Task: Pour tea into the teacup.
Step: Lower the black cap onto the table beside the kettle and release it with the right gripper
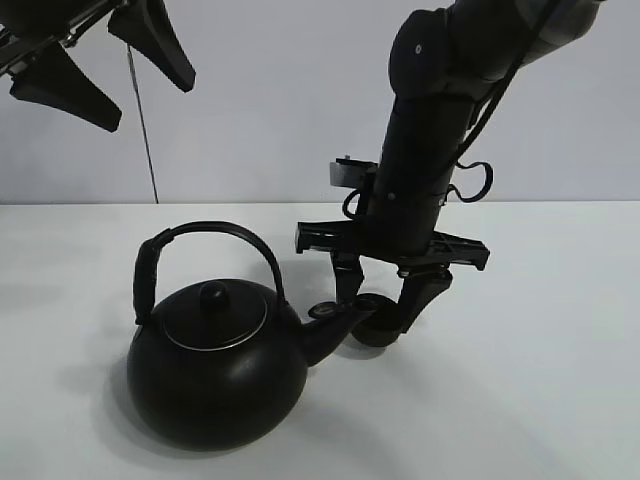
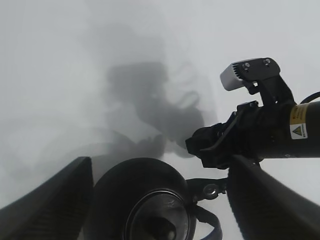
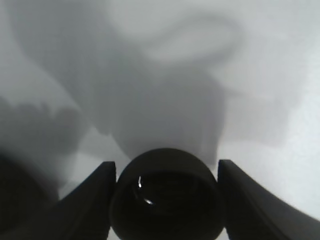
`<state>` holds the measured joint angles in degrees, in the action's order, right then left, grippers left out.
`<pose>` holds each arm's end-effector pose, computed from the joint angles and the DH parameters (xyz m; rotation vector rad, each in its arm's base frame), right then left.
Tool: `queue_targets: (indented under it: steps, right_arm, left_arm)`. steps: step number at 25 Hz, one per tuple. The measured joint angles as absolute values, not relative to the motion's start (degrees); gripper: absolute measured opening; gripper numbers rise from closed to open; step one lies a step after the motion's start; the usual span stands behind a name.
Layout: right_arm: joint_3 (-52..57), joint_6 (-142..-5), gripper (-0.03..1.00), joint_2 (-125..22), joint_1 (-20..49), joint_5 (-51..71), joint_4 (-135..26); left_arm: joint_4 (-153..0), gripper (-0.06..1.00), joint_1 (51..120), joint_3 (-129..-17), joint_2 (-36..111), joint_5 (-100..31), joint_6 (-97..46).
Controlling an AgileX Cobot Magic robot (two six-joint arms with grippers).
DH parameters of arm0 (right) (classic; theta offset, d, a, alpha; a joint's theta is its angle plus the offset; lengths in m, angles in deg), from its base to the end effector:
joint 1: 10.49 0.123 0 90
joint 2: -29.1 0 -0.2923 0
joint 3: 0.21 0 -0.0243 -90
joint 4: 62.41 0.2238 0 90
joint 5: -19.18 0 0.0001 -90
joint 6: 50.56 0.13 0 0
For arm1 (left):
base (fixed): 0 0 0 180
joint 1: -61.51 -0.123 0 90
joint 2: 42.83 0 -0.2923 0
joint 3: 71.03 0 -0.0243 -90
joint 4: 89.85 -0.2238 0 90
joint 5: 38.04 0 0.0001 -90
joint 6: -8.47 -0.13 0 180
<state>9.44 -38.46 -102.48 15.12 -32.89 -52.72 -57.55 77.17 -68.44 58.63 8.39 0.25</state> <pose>0.3632 0.1932 0.1159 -0.2132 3.0697 0.2545 0.3221 -0.1426 0.2797 0.1680 2.5786 -0.7134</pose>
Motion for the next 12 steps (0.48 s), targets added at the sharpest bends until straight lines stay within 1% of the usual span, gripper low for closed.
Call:
queue_targets:
  steps: [12]
  right_arm:
    - [9.4,-38.5,0.40,-103.0,15.1,-32.0,-54.9]
  left_arm:
    - [-57.5,0.54,77.2,-68.4,58.6,8.4,0.3]
